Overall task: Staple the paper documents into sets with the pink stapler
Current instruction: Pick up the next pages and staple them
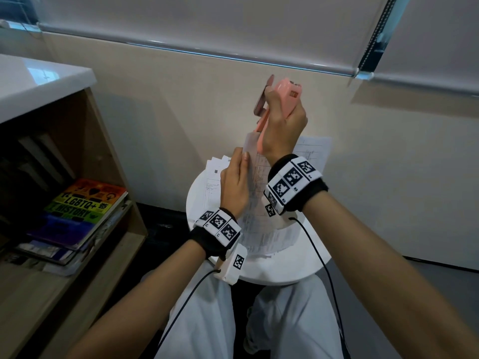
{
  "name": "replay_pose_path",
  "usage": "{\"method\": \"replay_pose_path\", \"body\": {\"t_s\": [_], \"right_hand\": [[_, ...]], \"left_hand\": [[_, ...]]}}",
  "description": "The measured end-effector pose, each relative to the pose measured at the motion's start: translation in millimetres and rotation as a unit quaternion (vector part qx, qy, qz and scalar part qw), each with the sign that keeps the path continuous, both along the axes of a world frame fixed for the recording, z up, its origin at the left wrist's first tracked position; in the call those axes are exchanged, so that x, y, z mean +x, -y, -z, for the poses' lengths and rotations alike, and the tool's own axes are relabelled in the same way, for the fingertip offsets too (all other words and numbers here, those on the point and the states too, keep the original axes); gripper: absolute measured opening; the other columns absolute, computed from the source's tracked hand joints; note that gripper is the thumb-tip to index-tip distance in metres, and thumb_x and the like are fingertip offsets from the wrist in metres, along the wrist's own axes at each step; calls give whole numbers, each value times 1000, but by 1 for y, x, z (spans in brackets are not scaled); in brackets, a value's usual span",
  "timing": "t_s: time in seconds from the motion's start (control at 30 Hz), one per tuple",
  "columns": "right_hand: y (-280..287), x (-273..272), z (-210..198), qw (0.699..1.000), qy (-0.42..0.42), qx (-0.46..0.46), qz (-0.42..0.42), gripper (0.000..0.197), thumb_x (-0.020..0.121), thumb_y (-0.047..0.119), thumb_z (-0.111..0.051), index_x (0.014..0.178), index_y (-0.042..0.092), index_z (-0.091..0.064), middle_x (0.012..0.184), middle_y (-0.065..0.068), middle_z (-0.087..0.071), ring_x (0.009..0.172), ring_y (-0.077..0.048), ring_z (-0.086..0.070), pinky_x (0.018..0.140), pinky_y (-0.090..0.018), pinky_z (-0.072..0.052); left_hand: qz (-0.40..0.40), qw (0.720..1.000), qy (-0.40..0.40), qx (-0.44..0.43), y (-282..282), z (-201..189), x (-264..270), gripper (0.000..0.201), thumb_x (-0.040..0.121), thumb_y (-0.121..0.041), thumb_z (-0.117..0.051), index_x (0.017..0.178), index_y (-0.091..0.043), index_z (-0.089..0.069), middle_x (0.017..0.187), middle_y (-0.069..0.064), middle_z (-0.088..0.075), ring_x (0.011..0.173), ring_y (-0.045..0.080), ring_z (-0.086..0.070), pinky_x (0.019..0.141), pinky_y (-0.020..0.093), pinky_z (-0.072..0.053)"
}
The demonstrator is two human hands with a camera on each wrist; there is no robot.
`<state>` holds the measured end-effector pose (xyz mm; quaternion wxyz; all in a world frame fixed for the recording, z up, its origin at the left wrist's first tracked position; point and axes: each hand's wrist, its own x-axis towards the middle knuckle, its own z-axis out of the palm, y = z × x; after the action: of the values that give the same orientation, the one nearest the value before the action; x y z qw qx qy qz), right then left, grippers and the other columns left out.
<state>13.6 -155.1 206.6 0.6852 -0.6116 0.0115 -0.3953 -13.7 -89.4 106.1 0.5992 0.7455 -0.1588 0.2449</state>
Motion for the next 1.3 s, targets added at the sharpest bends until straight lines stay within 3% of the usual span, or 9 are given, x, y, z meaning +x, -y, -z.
{"method": "replay_pose_path", "body": {"t_s": [0.23,0.37,0.6,0.77,0.9,0.97,1.13,1.23,1.3], "right_hand": [[0,6,-2,1000,9,0,3,23,64,42,-62,57,22,-55,50,12,-54,53,-16,-51,57,-46,-52],[7,4,-2,999,-25,-43,11,27,66,45,-62,59,20,-57,55,-1,-58,55,-24,-54,58,-47,-52],[65,-14,-8,998,-12,67,-5,56,75,35,-63,115,-3,-53,88,-11,-66,61,-8,-65,48,-20,-49],[141,-45,35,979,-45,147,-137,41,69,52,-56,78,15,-71,65,3,-67,61,-13,-64,61,-27,-48],[167,-67,95,937,-211,70,-271,53,60,63,-69,82,15,-71,91,-7,-68,86,-28,-65,79,-42,-44],[165,-78,116,906,-277,27,-320,41,58,53,-70,76,17,-72,88,-5,-69,79,-24,-64,78,-38,-51],[180,-83,156,885,-433,35,-168,33,78,39,-62,94,11,-67,90,-10,-68,69,-20,-64,64,-33,-55],[204,-85,168,859,-512,10,-14,23,82,29,-66,85,7,-63,80,-13,-63,64,-25,-57,60,-33,-51],[219,-87,170,849,-526,-15,50,19,87,21,-63,88,3,-62,76,-13,-58,58,-23,-52,50,-27,-42]], "left_hand": [[78,996,-37,-27,1,3,-1,19,99,-31,-42,83,-24,-38,62,-13,-47,56,-2,-46,53,14,-37],[150,983,-81,-71,-2,4,0,22,93,-27,-57,108,-16,-45,88,-6,-64,81,15,-65,73,39,-58],[176,976,-116,-56,-22,5,15,24,95,-23,-54,115,-27,-41,122,5,-61,108,23,-64,89,46,-55],[228,958,-145,-96,-34,7,27,27,95,-15,-52,118,-21,-40,122,1,-61,109,18,-64,88,38,-56],[259,945,-162,-118,-26,8,31,28,96,-11,-50,117,-28,-41,123,-3,-60,110,10,-63,89,27,-54],[244,949,-167,-110,-20,13,33,26,95,-14,-53,117,-20,-41,125,5,-60,110,16,-63,89,30,-55],[117,962,-242,-48,-12,55,39,25,94,-17,-57,113,-15,-42,97,2,-63,80,9,-62,67,27,-52],[6,936,-322,142,-24,94,49,46,87,-26,-66,122,-8,-43,118,11,-55,109,30,-52,90,40,-42],[-73,877,-368,301,-34,115,50,70,78,-38,-73,130,-6,-40,134,15,-40,127,34,-34,101,44,-33]]}}
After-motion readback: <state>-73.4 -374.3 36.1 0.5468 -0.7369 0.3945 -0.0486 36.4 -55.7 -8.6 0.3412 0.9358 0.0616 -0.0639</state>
